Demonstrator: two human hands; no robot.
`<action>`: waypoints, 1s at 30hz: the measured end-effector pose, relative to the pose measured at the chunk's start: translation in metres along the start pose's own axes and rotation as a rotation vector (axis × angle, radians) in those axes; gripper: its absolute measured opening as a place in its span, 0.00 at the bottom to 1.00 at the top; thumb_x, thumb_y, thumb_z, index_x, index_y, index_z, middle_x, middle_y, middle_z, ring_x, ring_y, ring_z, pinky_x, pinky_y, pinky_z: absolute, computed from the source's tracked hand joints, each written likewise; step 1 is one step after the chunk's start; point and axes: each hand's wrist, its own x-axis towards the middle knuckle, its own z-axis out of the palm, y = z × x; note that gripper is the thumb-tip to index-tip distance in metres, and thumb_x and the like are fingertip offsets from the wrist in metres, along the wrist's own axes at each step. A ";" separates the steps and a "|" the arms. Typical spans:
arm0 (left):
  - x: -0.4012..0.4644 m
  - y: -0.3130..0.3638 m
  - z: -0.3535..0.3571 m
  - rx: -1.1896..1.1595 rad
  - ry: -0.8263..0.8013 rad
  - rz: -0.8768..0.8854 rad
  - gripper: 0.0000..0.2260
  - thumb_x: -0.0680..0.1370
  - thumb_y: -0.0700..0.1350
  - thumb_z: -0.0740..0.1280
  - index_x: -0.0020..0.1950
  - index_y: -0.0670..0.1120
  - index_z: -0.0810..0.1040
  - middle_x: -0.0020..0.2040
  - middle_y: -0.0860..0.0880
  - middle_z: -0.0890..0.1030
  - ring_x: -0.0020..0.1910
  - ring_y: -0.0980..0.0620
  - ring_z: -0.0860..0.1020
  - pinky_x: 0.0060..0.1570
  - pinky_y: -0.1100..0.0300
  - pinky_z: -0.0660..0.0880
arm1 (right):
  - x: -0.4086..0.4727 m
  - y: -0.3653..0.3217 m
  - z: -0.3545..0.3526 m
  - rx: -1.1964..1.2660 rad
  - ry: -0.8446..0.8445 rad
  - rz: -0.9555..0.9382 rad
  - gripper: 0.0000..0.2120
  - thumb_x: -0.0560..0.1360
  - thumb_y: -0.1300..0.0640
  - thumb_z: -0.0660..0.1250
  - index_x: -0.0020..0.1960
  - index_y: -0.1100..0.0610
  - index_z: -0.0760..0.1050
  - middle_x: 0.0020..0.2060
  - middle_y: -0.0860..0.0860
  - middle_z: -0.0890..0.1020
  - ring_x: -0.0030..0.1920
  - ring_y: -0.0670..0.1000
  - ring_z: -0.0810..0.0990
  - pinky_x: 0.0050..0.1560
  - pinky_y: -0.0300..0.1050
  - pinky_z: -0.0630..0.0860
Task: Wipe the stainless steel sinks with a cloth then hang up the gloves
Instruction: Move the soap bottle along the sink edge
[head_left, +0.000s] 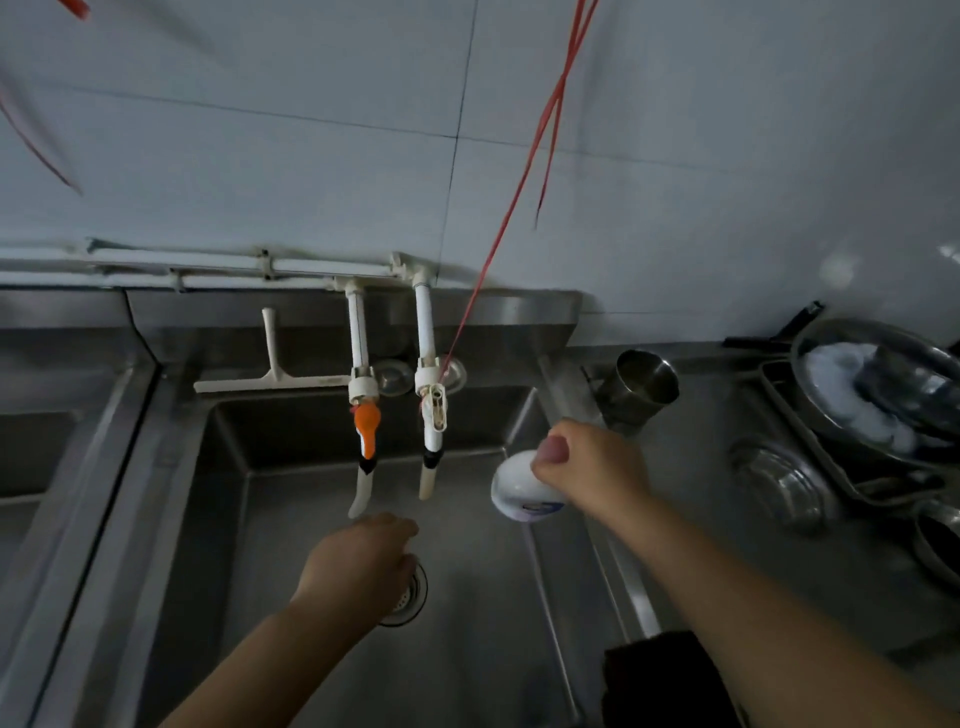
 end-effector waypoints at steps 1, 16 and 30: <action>0.008 0.005 0.000 0.005 0.006 -0.010 0.15 0.79 0.53 0.59 0.66 0.58 0.70 0.63 0.58 0.74 0.61 0.56 0.73 0.56 0.63 0.70 | 0.017 0.005 -0.001 0.001 -0.005 -0.012 0.07 0.71 0.45 0.64 0.44 0.48 0.74 0.36 0.45 0.76 0.37 0.48 0.75 0.35 0.41 0.68; 0.119 0.090 0.023 -0.014 0.017 -0.092 0.18 0.79 0.54 0.58 0.69 0.56 0.68 0.64 0.56 0.75 0.62 0.54 0.72 0.59 0.59 0.71 | 0.228 0.043 0.006 0.004 0.002 -0.264 0.10 0.72 0.49 0.63 0.49 0.54 0.76 0.44 0.53 0.81 0.45 0.57 0.78 0.40 0.45 0.71; 0.131 0.106 0.024 -0.010 -0.007 -0.190 0.17 0.80 0.53 0.58 0.68 0.54 0.69 0.62 0.53 0.76 0.60 0.53 0.73 0.59 0.57 0.71 | 0.273 0.040 0.007 0.053 -0.048 -0.241 0.09 0.70 0.46 0.67 0.43 0.50 0.73 0.39 0.49 0.76 0.39 0.53 0.73 0.38 0.43 0.63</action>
